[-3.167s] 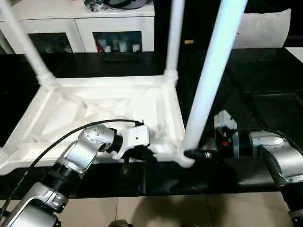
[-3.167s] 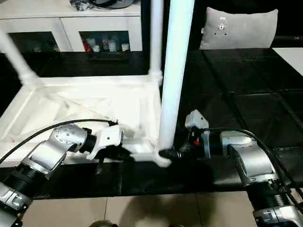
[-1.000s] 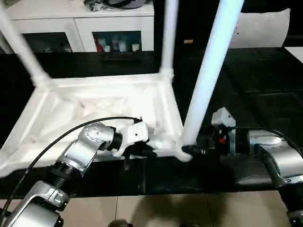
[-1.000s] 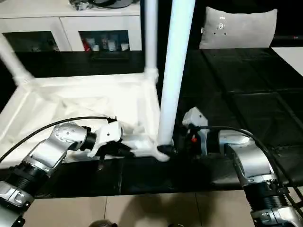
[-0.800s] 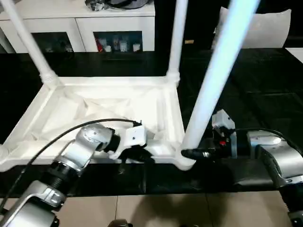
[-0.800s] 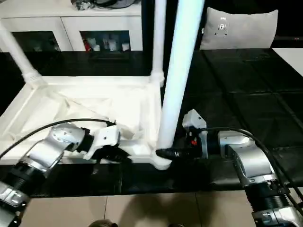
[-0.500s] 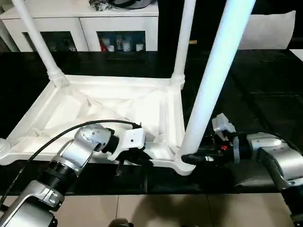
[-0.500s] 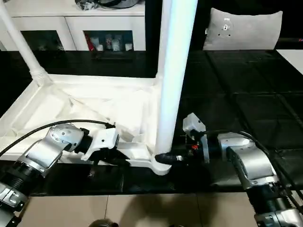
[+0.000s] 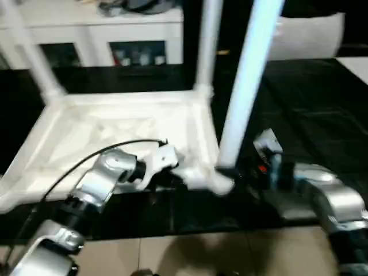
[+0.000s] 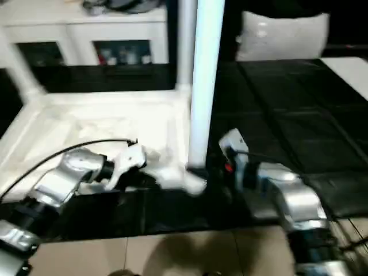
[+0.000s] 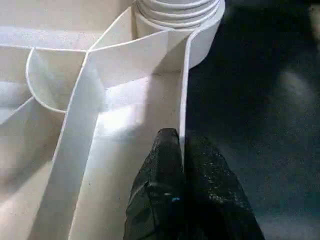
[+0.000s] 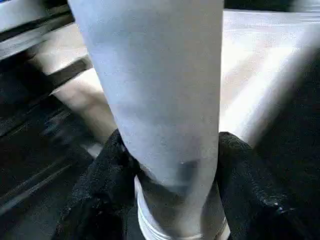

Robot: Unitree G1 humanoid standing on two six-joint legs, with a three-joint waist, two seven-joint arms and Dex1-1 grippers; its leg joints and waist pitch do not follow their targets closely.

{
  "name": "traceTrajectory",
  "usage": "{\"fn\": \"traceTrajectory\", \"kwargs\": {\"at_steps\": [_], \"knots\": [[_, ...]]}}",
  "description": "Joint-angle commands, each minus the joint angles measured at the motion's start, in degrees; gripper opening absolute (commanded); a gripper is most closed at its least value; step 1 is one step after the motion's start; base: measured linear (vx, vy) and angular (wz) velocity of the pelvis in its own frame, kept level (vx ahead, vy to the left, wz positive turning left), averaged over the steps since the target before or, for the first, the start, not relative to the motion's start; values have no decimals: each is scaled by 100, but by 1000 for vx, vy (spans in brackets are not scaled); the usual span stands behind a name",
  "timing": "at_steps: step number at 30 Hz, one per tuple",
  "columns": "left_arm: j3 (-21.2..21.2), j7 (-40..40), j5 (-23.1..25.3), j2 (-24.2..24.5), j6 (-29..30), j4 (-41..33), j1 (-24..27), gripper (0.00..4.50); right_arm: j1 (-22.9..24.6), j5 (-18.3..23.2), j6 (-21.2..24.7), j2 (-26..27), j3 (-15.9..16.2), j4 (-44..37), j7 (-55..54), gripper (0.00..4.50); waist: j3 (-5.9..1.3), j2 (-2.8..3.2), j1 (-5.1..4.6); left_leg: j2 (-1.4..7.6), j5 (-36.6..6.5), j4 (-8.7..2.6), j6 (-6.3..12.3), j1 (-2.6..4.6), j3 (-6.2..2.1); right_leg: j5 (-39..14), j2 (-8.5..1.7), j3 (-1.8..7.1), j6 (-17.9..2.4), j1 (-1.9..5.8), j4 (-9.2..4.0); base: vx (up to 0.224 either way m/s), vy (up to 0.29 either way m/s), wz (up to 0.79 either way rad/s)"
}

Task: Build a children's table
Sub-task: Rotate leg to tighten

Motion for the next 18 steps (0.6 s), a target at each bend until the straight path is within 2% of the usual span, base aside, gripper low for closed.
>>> {"fn": "traceTrajectory", "kwargs": {"at_steps": [1, 3, 5, 7, 8, 10, 13, 14, 15, 17, 18], "knots": [[44, 774, -102, -607, 352, -187, -159, 0, -226, -190, 309, 568, 253, 227, -931, 200, -354, -105, 16, 109, -846, -410, 103, -63, -48, -2599, -309, 223, -502, 345, -513, 0, 0, 0], [140, 1371, 11, -907, 531, -56, -254, 0, -315, -403, 307, 808, 265, 352, -1494, 200, -365, -107, -29, 95, -784, -396, 146, -47, -33, -2519, -295, 228, -518, 330, -540, 0, 0, 0], [248, 1783, 45, -1132, 552, 87, -338, 0, -356, -503, 168, 968, 251, 460, -1785, 200, -375, -105, -17, 85, -765, -384, 209, -44, -27, -2483, -298, 230, -500, 331, -545, 0, 0, 0], [273, 1902, 52, -1230, 507, 124, -364, 0, -354, -486, 15, 1001, 267, 493, -1721, 265, -395, -105, 4, 97, -651, -383, 293, -64, -29, -2213, -297, 237, -525, 349, -517, 0, 0, 0], [255, 1997, 105, -1354, 441, 85, -369, 0, -326, -376, -308, 1166, 121, 490, -1674, 265, -397, -106, 15, 107, -640, -383, 349, -75, -25, -2050, -298, 245, -564, 349, -502, 0, 0, 0], [233, 1967, 118, -1350, 448, 58, -362, 0, -319, -299, -271, 1213, 34, 469, -1682, 271, -413, -98, 37, 109, -561, -384, 396, -78, -31, -1860, -296, 245, -624, 363, -468, 0, 0, 0], [159, 1869, 199, -1267, 387, 10, -340, 0, -291, -264, -326, 1150, 36, 414, -1542, 310, -407, -83, 41, 128, -580, -388, 424, -68, -29, -1658, -293, 250, -747, 359, -451, 0, 0, 0], [85, 1753, 278, -1111, 267, 1, -311, 0, -238, -246, -382, 1033, 20, 361, -1392, 318, -420, -62, 47, 126, -633, -385, 418, -64, -32, -1692, -298, 250, -756, 370, -452, 0, 0, 0], [73, 1722, 285, -1054, 222, 17, -303, 0, -219, -232, -419, 979, 14, 357, -1349, 318, -416, -71, 50, 125, -667, -386, 416, -66, -28, -1731, -304, 253, -730, 374, -463, 0, 0, 0], [-17, 1495, 320, -854, -111, 44, -257, 0, -191, -199, -466, 828, -91, 388, -1248, 356, -423, -63, 57, 129, -656, -387, 420, -64, -33, -1682, -300, 257, -729, 379, -451, 0, 0, 0], [-49, 1415, 330, -795, -209, 42, -238, 0, -183, -193, -482, 793, -136, 400, -1213, 359, -424, -65, 64, 130, -646, -385, 428, -66, -34, -1647, -303, 258, -736, 375, -453, 0, 0, 0]]}}
